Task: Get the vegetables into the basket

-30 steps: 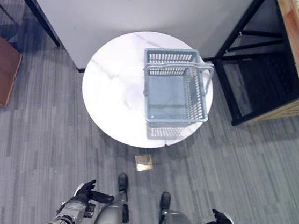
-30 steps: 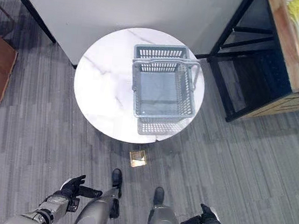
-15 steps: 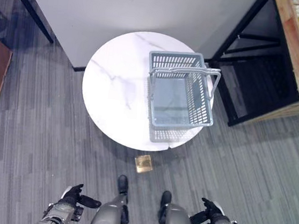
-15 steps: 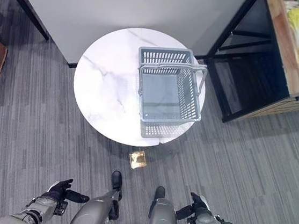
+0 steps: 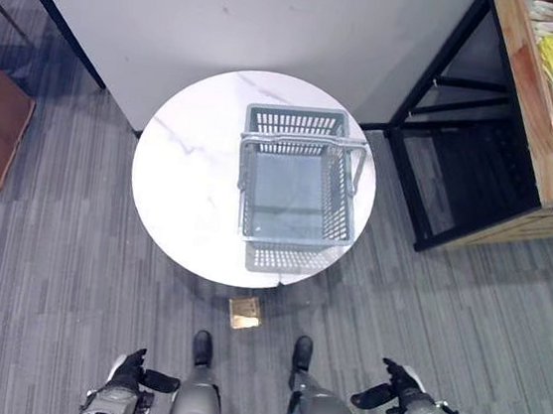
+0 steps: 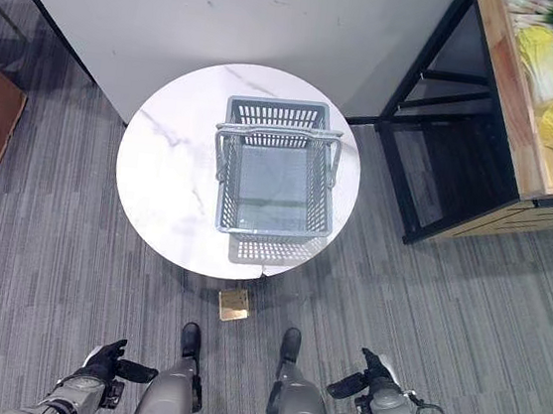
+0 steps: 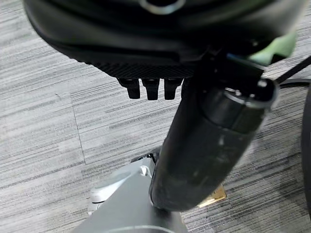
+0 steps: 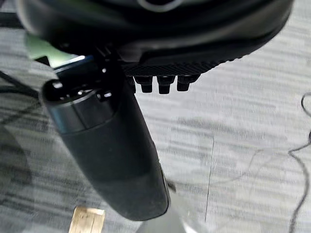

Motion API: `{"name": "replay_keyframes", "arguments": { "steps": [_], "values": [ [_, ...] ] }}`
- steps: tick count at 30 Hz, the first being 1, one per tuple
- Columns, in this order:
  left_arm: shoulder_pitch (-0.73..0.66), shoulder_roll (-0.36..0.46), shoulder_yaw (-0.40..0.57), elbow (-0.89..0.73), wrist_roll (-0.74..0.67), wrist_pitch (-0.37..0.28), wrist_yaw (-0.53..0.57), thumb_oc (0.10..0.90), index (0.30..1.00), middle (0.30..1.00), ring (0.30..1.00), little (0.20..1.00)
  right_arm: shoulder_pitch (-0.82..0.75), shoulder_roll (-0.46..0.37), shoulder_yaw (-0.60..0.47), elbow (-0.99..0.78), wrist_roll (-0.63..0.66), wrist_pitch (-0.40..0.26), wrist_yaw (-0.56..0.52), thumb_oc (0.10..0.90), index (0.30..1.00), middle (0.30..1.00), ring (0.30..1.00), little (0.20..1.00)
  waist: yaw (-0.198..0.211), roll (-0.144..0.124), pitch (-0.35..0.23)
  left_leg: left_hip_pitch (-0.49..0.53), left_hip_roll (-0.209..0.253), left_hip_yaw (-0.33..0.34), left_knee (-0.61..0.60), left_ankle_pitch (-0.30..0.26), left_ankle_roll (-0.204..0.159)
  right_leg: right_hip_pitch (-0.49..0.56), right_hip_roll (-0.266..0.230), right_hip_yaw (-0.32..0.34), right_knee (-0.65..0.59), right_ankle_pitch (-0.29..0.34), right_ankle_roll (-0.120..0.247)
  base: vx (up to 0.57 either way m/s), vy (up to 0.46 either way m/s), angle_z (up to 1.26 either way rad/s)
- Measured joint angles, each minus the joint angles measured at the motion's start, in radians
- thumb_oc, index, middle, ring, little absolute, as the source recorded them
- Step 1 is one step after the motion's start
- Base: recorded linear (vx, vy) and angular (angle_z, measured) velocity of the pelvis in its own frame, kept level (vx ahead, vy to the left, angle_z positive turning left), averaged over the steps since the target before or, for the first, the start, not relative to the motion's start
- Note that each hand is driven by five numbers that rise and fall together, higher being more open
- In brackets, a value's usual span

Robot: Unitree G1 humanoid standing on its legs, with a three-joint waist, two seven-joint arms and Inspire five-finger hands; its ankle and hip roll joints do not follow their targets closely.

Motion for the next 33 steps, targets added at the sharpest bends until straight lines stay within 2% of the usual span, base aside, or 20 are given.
{"name": "replay_keyframes", "arguments": {
  "steps": [3,4,6,8,10,11,13,14,16,19,20,21,24,27,28,30,32,33],
  "values": [
    [0.001,-0.01,0.0,0.004,0.0,0.005,0.003,0.9,1.0,1.0,1.0,1.0,0.001,-0.022,-0.013,0.022,0.0,-0.004,-0.008,0.9,1.0,1.0,1.0,1.0,0.0,0.014,-0.006,0.002,0.001,0.0,-0.005,-0.003,-0.007,0.002,0.0,-0.003,0.0,-0.001,-0.001,0.02,-0.021,0.05],
    [0.002,-0.015,0.0,0.005,0.0,0.006,0.009,0.9,1.0,1.0,1.0,1.0,0.001,-0.026,-0.031,0.03,0.001,-0.005,-0.012,0.9,1.0,1.0,1.0,1.0,-0.001,0.018,-0.008,0.004,0.0,0.001,-0.007,-0.005,-0.021,0.002,-0.002,-0.003,0.001,0.0,0.001,0.0,0.0,0.0],
    [0.007,-0.026,0.001,0.005,0.0,0.004,0.026,0.9,1.0,1.0,1.0,1.0,-0.005,-0.057,-0.056,0.025,-0.019,-0.005,-0.059,0.9,1.0,1.0,1.0,1.0,0.002,0.022,-0.01,0.016,-0.011,0.004,-0.023,-0.006,-0.027,0.005,-0.012,0.001,0.003,0.003,0.007,-0.01,0.033,-0.02],
    [0.022,-0.03,-0.002,-0.001,0.002,-0.004,0.037,0.9,1.0,1.0,1.0,1.0,-0.001,-0.154,-0.029,-0.032,-0.107,0.01,-0.092,0.9,1.0,1.0,1.0,1.0,-0.003,0.026,-0.012,0.024,-0.026,0.006,-0.037,-0.007,-0.02,0.004,-0.03,0.004,0.002,0.008,0.018,-0.03,0.085,-0.02],
    [0.045,-0.034,-0.004,-0.024,0.002,-0.012,0.043,0.9,1.0,1.0,1.0,1.0,0.011,-0.281,0.01,-0.188,-0.213,0.023,-0.124,0.9,1.0,1.0,1.0,1.0,-0.019,0.028,-0.01,0.024,-0.042,0.012,-0.039,-0.006,-0.015,0.002,-0.047,0.013,-0.001,0.014,0.028,-0.02,0.079,-0.08],
    [0.065,-0.037,-0.008,-0.039,0.002,-0.014,0.045,0.9,1.0,1.0,1.0,1.0,0.044,-0.421,0.002,-0.431,-0.302,0.037,-0.163,0.9,1.0,1.0,1.0,1.0,-0.032,0.032,-0.009,0.027,-0.055,0.03,-0.042,-0.011,-0.001,-0.004,-0.059,0.025,-0.005,0.02,0.037,-0.01,0.04,-0.2],
    [0.075,-0.04,0.01,-0.037,0.002,-0.017,0.045,0.9,1.0,1.0,1.0,1.0,0.026,-0.537,-0.019,-0.622,-0.389,0.029,-0.22,0.9,1.0,1.0,1.0,1.0,-0.033,0.03,-0.008,0.047,-0.062,0.045,-0.056,-0.008,0.002,0.012,-0.062,0.04,-0.03,0.037,0.042,-0.01,0.053,-0.21],
    [0.074,-0.039,0.013,-0.036,0.002,-0.016,0.047,0.9,1.0,1.0,1.0,1.0,-0.015,-0.567,-0.042,-0.675,-0.429,0.003,-0.257,0.9,1.0,1.0,1.0,1.0,-0.031,0.028,-0.009,0.052,-0.062,0.046,-0.056,-0.006,0.001,0.017,-0.062,0.04,-0.03,0.038,0.04,0.0,0.049,-0.07],
    [0.074,-0.043,0.031,-0.034,0.003,-0.015,0.046,0.9,1.0,1.0,1.0,1.0,-0.097,-0.59,-0.041,-0.761,-0.442,0.021,-0.259,0.9,1.0,1.0,1.0,1.0,-0.029,0.026,-0.009,0.06,-0.062,0.047,-0.056,-0.007,0.0,0.024,-0.061,0.041,-0.03,0.041,0.036,0.0,0.0,0.0],
    [0.071,-0.045,0.039,-0.035,0.007,-0.013,0.046,0.9,1.0,1.0,1.0,1.0,-0.223,-0.599,-0.008,-0.843,-0.485,-0.034,-0.29,0.9,1.0,1.0,1.0,1.0,-0.011,0.021,-0.011,0.059,-0.06,0.048,-0.056,-0.001,-0.005,0.025,-0.059,0.037,-0.03,0.042,0.034,0.01,0.009,0.03],
    [0.072,-0.046,0.04,-0.031,0.015,-0.007,0.045,0.9,1.0,1.0,1.0,1.0,-0.362,-0.611,0.147,-0.843,-0.488,-0.021,-0.25,0.9,1.0,1.0,1.0,1.0,0.002,0.019,-0.012,0.062,-0.061,0.046,-0.056,-0.002,-0.004,0.029,-0.06,0.036,-0.03,0.042,0.034,0.01,0.014,0.06],
    [0.068,-0.046,0.04,-0.031,0.02,-0.005,0.044,0.9,1.0,1.0,1.0,1.0,-0.409,-0.609,0.199,-0.851,-0.493,-0.031,-0.235,0.9,1.0,1.0,1.0,1.0,0.008,0.019,-0.012,0.061,-0.061,0.045,-0.056,-0.002,-0.005,0.031,-0.06,0.031,-0.03,0.042,0.034,0.01,0.001,0.1],
    [0.067,-0.047,0.04,-0.032,0.02,-0.004,0.042,0.9,1.0,1.0,1.0,1.0,-0.49,-0.567,0.297,-0.881,-0.49,-0.054,-0.198,0.9,1.0,1.0,1.0,1.0,0.047,0.017,-0.012,0.061,-0.062,0.03,-0.056,-0.001,-0.005,0.041,-0.061,0.015,-0.03,0.039,0.034,0.0,-0.002,0.16],
    [0.062,-0.048,0.04,-0.029,0.02,0.004,0.043,0.9,1.0,1.0,1.0,1.0,-0.517,-0.505,0.318,-0.89,-0.479,-0.085,-0.178,0.9,1.0,1.0,1.0,1.0,0.089,0.01,-0.01,0.048,-0.069,0.007,-0.056,-0.001,-0.004,0.042,-0.064,-0.001,-0.03,0.036,0.034,-0.01,-0.003,0.24],
    [0.068,-0.047,0.039,-0.025,0.019,0.006,0.044,0.9,1.0,1.0,1.0,1.0,-0.53,-0.483,0.325,-0.883,-0.472,-0.084,-0.174,0.9,1.0,1.0,1.0,1.0,0.102,0.006,-0.01,0.045,-0.073,0.004,-0.056,0.0,-0.003,0.043,-0.067,-0.011,-0.03,0.035,0.035,-0.01,0.001,0.12],
    [0.07,-0.042,0.039,-0.012,0.019,0.01,0.046,0.9,1.0,1.0,1.0,1.0,-0.615,-0.442,0.391,-0.821,-0.438,-0.066,-0.167,0.9,1.0,1.0,1.0,1.0,0.097,-0.008,-0.002,0.04,-0.077,0.001,-0.056,0.001,-0.002,0.039,-0.072,-0.015,-0.03,0.035,0.036,0.0,0.0,0.1],
    [0.068,-0.037,0.04,-0.011,0.017,0.014,0.047,0.9,1.0,1.0,1.0,1.0,-0.634,-0.437,0.394,-0.805,-0.431,-0.062,-0.164,0.9,1.0,1.0,1.0,1.0,0.116,-0.016,0.002,0.032,-0.079,-0.007,-0.056,0.002,-0.001,0.038,-0.074,-0.02,-0.03,0.034,0.036,0.0,-0.011,0.13],
    [0.069,-0.03,0.04,0.007,0.009,0.013,0.048,0.9,1.0,1.0,1.0,1.0,-0.704,-0.427,0.442,-0.742,-0.425,-0.053,-0.157,0.9,1.0,1.0,1.0,1.0,0.13,-0.026,0.007,0.028,-0.079,-0.012,-0.056,0.002,-0.001,0.036,-0.074,-0.027,-0.03,0.033,0.037,0.0,-0.003,0.09]
  ]
}}
